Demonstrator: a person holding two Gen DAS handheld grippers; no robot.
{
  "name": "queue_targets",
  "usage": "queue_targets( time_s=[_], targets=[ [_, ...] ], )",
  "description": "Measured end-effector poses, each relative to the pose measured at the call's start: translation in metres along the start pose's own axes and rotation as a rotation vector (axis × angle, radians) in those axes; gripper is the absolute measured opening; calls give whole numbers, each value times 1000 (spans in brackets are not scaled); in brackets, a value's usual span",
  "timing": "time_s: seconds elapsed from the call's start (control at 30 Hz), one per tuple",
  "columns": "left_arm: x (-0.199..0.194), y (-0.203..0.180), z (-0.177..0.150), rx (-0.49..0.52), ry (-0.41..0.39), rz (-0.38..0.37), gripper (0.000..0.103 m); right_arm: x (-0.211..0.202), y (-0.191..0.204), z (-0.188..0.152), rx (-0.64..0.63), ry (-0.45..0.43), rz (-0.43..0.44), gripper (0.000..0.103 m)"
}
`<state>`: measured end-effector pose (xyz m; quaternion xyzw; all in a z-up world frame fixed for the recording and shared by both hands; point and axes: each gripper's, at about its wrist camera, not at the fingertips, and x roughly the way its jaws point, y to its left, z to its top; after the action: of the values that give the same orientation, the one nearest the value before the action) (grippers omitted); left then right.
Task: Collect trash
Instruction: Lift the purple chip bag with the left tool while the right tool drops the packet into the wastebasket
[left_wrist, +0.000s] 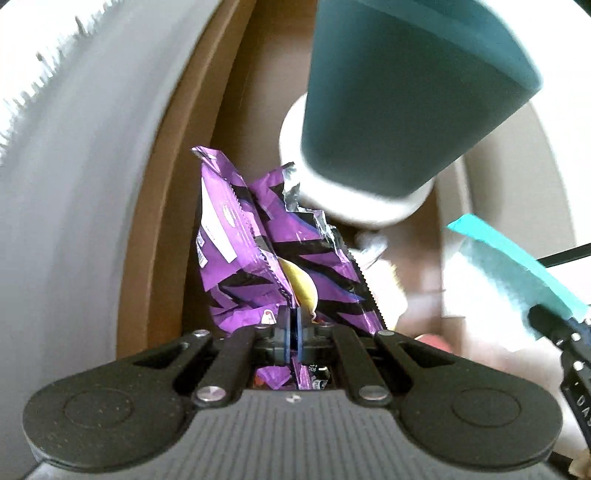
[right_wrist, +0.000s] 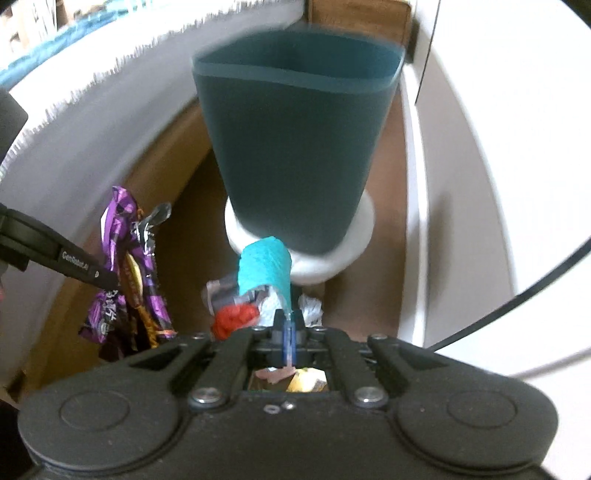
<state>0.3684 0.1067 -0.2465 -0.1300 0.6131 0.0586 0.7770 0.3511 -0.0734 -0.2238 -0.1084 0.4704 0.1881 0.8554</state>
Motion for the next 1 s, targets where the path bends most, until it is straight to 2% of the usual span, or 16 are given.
queue_targets(
  time_s=[0.1,0.27,0.4,0.5,0.63,0.77,0.87,1.0],
  targets=[
    [-44,-6,0,18,-75,-36,3,-38,1,7,21,-59,-18,1],
    [-106,-23,5,80,-201,-33,3,-91,-1,26,51,-160,-44,1],
    [-155,-36,25,123,-310,-42,3,-120,-6,49,51,-249,-58,1],
    [-174,-48,49,123,-359,-70,2,-129,-12,73,60,-310,-75,1],
    [-190,-63,81,137,-430,-70,2,-120,-22,106,64,-352,-92,1],
    [-187,-76,117,145,-454,-62,2,-98,-27,127,64,-345,-97,1],
    [-174,-77,136,140,-440,-48,2,-74,-32,138,56,-310,-100,1],
    [-140,-62,122,102,-375,-63,2,-55,-33,139,71,-292,-98,1]
  ],
)
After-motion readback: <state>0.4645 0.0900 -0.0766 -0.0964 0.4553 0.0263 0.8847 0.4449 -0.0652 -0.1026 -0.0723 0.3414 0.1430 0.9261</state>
